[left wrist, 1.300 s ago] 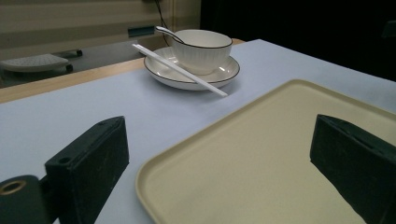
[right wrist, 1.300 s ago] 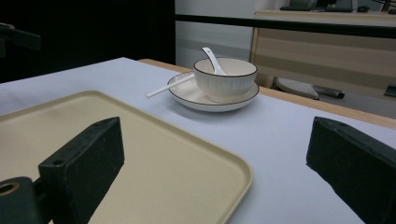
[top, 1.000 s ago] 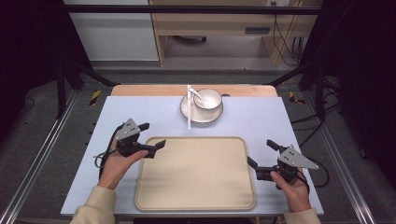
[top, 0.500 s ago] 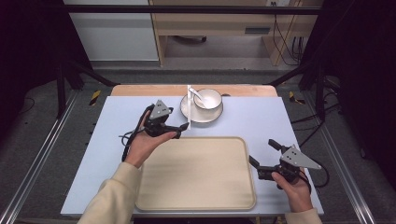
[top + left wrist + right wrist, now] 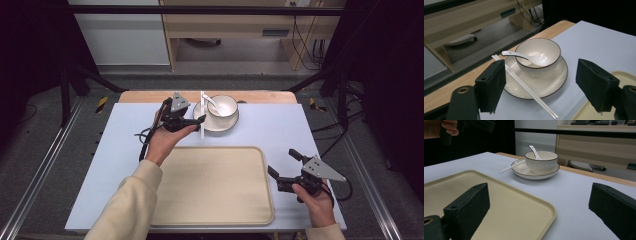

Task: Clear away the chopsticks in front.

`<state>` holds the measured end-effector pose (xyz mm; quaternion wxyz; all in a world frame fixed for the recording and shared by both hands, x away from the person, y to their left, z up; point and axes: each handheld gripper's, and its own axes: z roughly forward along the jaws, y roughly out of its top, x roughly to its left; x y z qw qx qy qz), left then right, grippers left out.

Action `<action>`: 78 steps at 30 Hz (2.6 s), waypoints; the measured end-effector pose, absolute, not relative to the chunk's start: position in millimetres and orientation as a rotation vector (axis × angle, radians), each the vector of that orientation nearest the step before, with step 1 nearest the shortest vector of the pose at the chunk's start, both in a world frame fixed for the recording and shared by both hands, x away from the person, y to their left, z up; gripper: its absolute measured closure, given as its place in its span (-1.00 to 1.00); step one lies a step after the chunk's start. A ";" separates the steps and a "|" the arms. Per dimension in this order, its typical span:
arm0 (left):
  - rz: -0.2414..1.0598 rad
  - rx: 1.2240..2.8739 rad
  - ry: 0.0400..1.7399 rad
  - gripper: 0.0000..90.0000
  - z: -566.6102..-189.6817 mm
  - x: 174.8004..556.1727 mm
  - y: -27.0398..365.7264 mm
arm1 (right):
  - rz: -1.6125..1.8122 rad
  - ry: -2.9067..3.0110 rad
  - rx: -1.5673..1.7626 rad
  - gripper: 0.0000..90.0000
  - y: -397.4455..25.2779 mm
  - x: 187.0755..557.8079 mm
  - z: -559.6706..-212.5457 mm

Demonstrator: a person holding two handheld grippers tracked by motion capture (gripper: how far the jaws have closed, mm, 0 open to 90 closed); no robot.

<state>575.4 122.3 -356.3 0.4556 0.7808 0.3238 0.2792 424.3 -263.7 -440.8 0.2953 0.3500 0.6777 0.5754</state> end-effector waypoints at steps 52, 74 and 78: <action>0.638 1.999 1.206 0.51 -447.8 644.0 87.1 | 1.550 1.813 0.990 -0.89 -268.3 426.7 -442.3; 0.665 1.864 1.345 0.77 -460.0 646.1 81.5 | 1.549 1.822 0.987 -0.88 -268.6 427.6 -443.0; 0.678 1.861 1.354 0.79 -459.8 645.5 80.7 | 1.555 1.819 0.988 -0.88 -268.5 427.6 -443.1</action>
